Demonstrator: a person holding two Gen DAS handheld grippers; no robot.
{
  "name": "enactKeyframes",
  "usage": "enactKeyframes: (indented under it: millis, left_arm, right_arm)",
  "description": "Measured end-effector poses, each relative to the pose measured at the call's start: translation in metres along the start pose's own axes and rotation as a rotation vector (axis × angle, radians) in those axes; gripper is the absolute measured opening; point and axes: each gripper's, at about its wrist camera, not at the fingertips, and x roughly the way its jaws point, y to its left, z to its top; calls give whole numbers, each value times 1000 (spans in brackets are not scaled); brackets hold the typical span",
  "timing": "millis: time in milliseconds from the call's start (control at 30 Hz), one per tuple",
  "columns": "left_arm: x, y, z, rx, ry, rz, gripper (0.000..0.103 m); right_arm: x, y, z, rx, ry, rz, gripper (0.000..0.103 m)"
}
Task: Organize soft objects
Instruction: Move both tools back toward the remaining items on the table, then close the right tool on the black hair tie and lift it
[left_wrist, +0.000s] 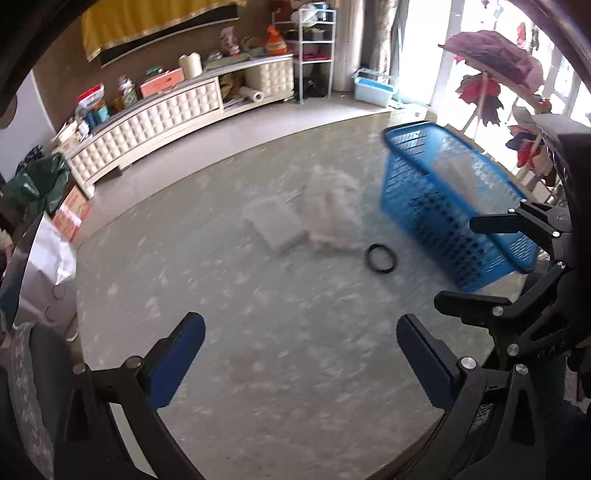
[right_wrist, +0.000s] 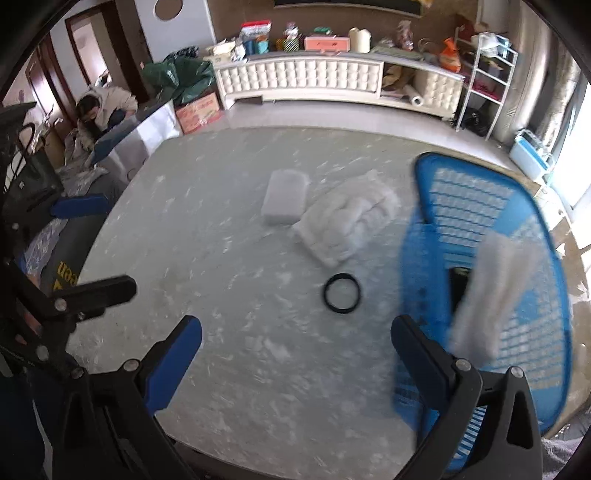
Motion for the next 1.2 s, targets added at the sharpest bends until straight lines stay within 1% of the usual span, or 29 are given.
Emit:
enactKeyframes:
  millis: [100, 200, 400, 500, 600, 700, 800, 933, 1000, 1067, 1133, 1167, 1200]
  left_arm:
    - [9, 15, -7, -19, 19, 16, 103]
    - [24, 27, -12, -36, 37, 7, 103]
    - [56, 35, -15, -13, 78, 17, 103]
    - [72, 39, -15, -17, 94, 4, 103]
    - [85, 44, -12, -37, 99, -24, 103]
    - [97, 48, -9, -56, 106, -50, 103]
    - [108, 50, -7, -53, 119, -51, 103]
    - [118, 52, -7, -33, 130, -42, 103]
    - [122, 54, -7, -31, 133, -42, 103]
    - [125, 56, -7, -35, 138, -44, 103]
    - [128, 58, -7, -40, 148, -41, 103]
    - [128, 58, -8, -42, 150, -41, 103]
    - [128, 58, -7, -43, 151, -40, 103]
  right_arm:
    - [19, 12, 4, -22, 28, 6, 103]
    - [36, 15, 7, -30, 60, 4, 103]
    - [69, 8, 10, -2, 110, -39, 103]
    - [83, 0, 10, 23, 127, -52, 103]
    - [98, -8, 10, 46, 140, -61, 101]
    - [107, -11, 10, 57, 133, -78, 101]
    - [119, -14, 9, 78, 143, -88, 100]
    - [131, -21, 9, 117, 160, -102, 92]
    - [136, -21, 11, 113, 165, -112, 90]
    - [136, -21, 11, 105, 163, -118, 85]
    - [137, -25, 7, 111, 170, -127, 70]
    - [137, -32, 8, 111, 171, -139, 66]
    - [135, -35, 9, 118, 169, -130, 62]
